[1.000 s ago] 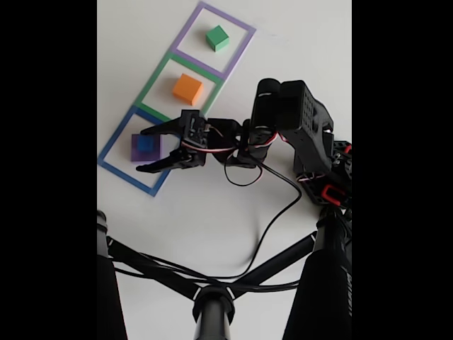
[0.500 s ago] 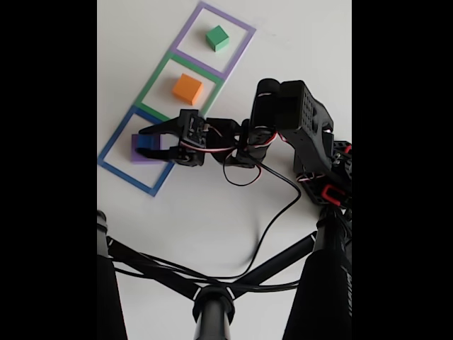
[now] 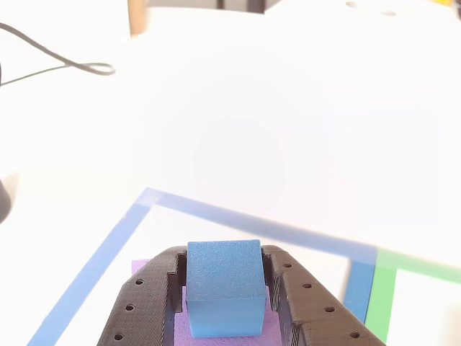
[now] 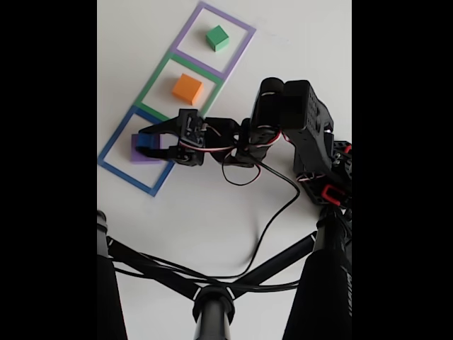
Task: Tower of hanoi
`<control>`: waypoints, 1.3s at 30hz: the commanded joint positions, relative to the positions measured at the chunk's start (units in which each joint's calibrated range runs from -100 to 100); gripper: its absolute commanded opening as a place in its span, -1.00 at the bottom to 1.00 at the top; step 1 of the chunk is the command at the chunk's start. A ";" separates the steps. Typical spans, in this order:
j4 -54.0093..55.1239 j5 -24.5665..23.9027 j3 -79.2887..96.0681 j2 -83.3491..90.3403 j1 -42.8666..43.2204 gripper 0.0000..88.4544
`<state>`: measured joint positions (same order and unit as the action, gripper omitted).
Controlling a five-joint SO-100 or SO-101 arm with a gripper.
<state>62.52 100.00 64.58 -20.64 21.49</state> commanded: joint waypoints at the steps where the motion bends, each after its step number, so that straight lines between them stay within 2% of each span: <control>1: -10.78 0.00 0.97 13.42 0.75 -0.86; 6: -29.08 0.00 1.06 30.61 0.37 -0.86; 14: -73.78 0.00 -10.49 56.85 -1.26 -0.86; 20: -110.13 0.00 -37.03 61.62 -1.64 -0.86; 26: -135.23 0.00 -65.85 57.42 -3.85 -0.86; 31: -146.89 0.00 -80.94 53.79 -8.26 -0.86; 39: -149.56 0.00 -82.67 55.56 -16.41 -0.87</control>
<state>-86.04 100.00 -15.14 33.14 9.13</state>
